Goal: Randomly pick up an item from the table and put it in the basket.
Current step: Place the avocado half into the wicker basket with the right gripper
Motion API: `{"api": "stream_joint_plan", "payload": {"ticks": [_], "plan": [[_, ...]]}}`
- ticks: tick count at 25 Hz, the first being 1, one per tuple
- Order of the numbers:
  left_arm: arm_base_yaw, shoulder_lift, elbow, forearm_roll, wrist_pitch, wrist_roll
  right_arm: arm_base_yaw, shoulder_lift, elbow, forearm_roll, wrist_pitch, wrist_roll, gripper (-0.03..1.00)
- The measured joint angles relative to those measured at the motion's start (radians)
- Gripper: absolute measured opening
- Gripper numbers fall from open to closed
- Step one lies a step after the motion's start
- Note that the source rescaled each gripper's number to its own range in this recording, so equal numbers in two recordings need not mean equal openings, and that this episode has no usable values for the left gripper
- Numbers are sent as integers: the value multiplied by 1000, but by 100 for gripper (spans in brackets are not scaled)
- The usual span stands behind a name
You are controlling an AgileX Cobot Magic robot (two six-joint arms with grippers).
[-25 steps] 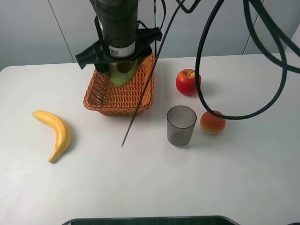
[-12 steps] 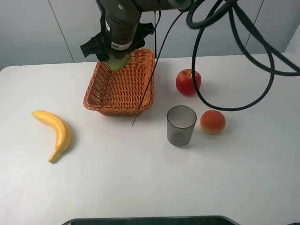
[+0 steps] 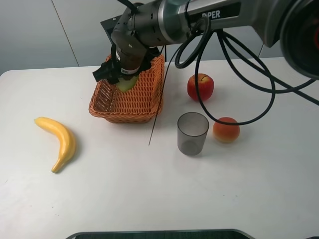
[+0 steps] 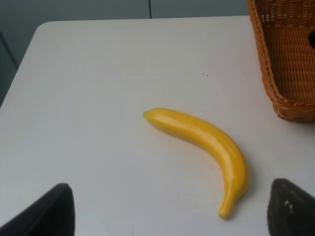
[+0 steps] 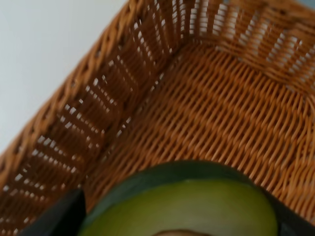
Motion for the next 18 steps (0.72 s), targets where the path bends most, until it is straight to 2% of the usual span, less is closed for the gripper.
{"api": "stream_joint_plan", "payload": {"ticks": [5, 7, 9, 10, 11, 13, 18], "plan": [[0, 0, 0, 0, 0, 0, 0, 6, 0, 0, 0, 2, 2], [0, 0, 0, 0, 0, 0, 0, 6, 0, 0, 10, 2, 32], [0, 0, 0, 0, 0, 0, 0, 4, 0, 0, 12, 2, 73], [0, 0, 0, 0, 0, -2, 0, 0, 0, 0, 14, 2, 87], [0, 0, 0, 0, 0, -2, 0, -6, 0, 3, 16, 2, 94], [0, 0, 0, 0, 0, -5, 0, -23, 0, 7, 16, 2, 99], [0, 0, 0, 0, 0, -5, 0, -98, 0, 42, 63, -7, 99]]}}
